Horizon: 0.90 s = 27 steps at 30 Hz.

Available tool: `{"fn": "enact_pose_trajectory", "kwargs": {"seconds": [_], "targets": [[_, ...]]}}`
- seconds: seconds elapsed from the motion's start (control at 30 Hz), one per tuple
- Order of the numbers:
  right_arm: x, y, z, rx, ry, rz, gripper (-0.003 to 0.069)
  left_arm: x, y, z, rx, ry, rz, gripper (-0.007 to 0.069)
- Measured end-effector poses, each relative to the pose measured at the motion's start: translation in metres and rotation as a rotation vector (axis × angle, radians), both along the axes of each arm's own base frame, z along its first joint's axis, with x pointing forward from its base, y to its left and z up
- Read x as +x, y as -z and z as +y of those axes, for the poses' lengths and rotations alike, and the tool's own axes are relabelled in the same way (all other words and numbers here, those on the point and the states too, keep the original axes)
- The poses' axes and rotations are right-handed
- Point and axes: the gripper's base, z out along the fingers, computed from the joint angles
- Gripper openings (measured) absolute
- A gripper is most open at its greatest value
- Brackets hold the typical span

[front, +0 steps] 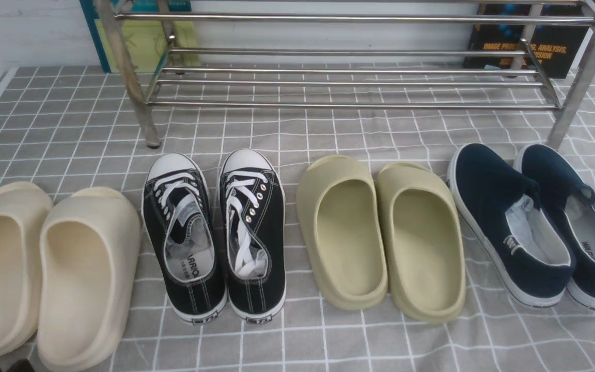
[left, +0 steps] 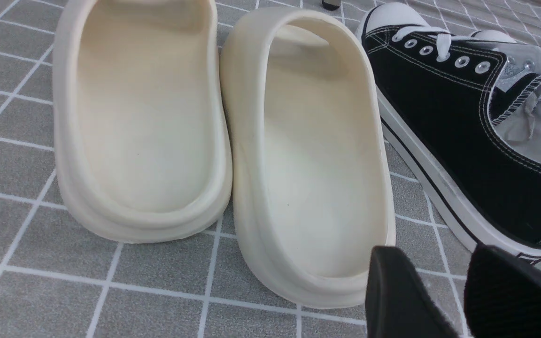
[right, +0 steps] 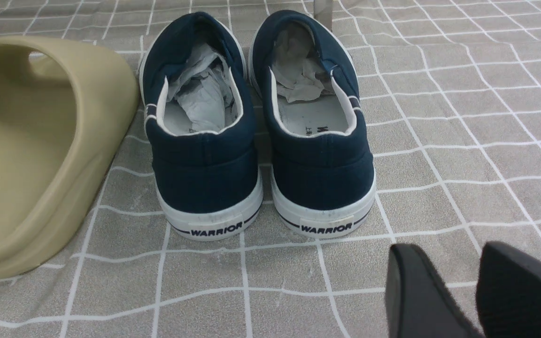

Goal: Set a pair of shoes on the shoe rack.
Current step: Use the left arm to grab the shoe closest to it

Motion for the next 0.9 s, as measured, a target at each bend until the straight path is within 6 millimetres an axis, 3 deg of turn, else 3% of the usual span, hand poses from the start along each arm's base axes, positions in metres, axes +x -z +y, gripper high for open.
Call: {"fn": "enact_pose_trajectory", "kwargs": {"seconds": [0.9], "targets": [[0.0000, 0.0000, 0.0000, 0.000, 0.000, 0.000, 0.0239, 0.0000, 0.0000, -0.0007, -0.022, 0.001, 0.000, 0.0239]]}}
